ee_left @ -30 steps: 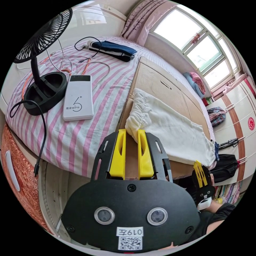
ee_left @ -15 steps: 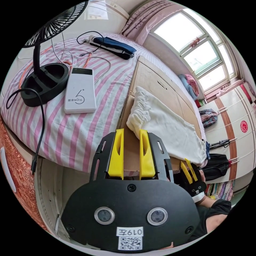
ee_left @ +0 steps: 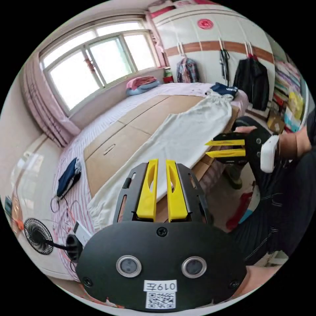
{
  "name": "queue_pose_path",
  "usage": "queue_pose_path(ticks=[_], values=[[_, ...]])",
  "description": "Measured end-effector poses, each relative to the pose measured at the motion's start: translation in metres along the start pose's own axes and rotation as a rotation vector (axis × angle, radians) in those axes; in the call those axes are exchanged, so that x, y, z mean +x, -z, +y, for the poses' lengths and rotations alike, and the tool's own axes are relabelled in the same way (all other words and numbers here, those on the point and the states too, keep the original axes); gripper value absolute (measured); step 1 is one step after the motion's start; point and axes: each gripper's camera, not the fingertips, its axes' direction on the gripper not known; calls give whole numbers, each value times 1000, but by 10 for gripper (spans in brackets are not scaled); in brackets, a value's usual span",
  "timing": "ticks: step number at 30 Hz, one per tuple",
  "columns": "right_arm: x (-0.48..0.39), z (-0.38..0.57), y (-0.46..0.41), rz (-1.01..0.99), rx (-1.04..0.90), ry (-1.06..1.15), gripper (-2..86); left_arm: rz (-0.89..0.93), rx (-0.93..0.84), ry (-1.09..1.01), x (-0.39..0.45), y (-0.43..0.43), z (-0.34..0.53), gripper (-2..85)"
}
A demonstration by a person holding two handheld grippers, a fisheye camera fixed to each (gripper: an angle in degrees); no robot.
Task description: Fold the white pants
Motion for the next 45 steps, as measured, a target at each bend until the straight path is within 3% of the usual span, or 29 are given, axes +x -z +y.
queue_pose_path(ticks=[3,8,12,21,32,42,45], values=[[14,34,-3,-16,-18,-1,76,-174,-43,-173,85,-18,-46,23],[22,62,-2,-33,10,54,80,-99,-29,-278,144,-9,-108,36],[28,71,0,-34,37,78,83,-135,-127,-357,168,-11,-156,65],[37,86,12,21,98,110,53,-118,-173,-325,173,11,-230,72],[91,114,44,-70,182,-14,8,-157,-174,-402,170,44,-297,65],[129,130,65,-153,218,-92,1,-308,-162,-506,160,60,-333,24],[135,135,71,-169,226,-86,6,-247,-158,-475,145,70,-343,22]])
